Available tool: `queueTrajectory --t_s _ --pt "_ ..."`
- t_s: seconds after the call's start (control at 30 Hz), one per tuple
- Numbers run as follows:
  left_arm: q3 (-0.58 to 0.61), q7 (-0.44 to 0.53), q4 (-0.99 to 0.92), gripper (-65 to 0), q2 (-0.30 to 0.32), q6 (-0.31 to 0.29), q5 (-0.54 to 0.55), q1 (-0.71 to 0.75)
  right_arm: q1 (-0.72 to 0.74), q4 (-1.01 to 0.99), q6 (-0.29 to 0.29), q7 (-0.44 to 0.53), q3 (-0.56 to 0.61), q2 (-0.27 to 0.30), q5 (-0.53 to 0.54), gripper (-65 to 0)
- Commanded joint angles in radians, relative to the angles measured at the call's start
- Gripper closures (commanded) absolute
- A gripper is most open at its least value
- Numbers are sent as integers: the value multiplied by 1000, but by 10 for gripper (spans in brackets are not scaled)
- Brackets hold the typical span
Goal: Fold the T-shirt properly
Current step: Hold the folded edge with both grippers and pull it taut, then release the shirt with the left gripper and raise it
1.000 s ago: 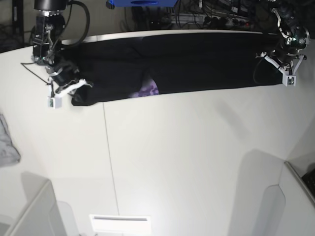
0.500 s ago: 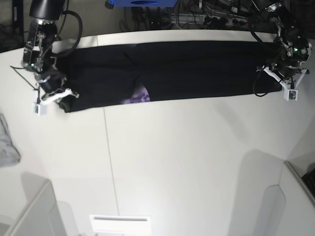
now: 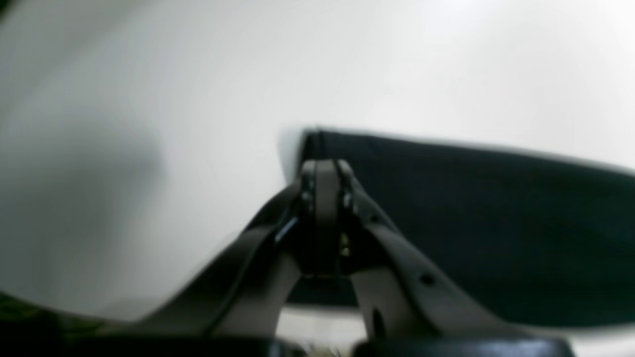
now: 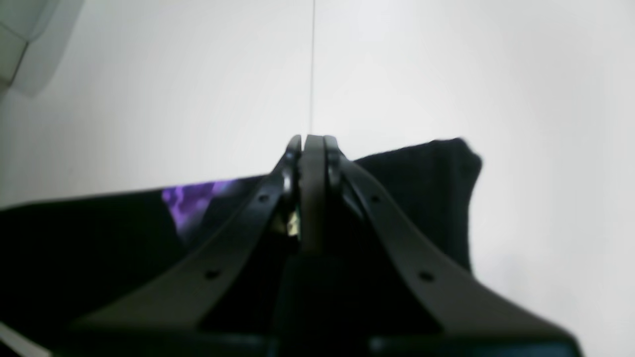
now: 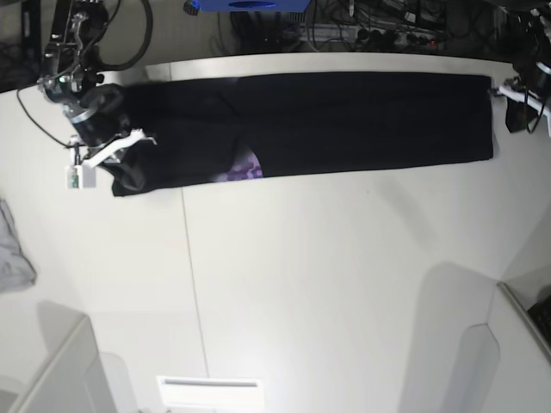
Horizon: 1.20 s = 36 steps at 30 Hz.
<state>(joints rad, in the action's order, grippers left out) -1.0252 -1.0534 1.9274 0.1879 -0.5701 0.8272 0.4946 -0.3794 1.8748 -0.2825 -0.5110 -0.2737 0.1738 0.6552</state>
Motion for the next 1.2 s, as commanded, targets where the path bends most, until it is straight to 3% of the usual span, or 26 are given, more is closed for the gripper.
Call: queueTrajectory --t_s 0.0,0.1,0.27,0.4,0.6,0.97,1.17 --pt "7 17 17 0 17 -12 51 32 7 13 -13 24 -2 5 13 0" --pt "61 29 13 0 15 -18 76 78 6 7 -13 24 0 5 13 0" --pt "214 134 -36 0 11 -18 -102 55 6 12 -13 24 1 -7 18 0" --pt "266 198 -136 0 11 -17 -193 29 -7 12 -13 24 1 -13 15 0" --pt "217 203 -291 0 17 -17 -196 -24 -22 12 -13 25 -5 -13 15 0" --pt "184 204 -395 0 37 -17 -197 -61 -33 12 -13 25 -5 -13 16 0" --pt "78 200 -280 0 37 -46 -185 -37 -42 13 -13 25 -5 -13 18 0"
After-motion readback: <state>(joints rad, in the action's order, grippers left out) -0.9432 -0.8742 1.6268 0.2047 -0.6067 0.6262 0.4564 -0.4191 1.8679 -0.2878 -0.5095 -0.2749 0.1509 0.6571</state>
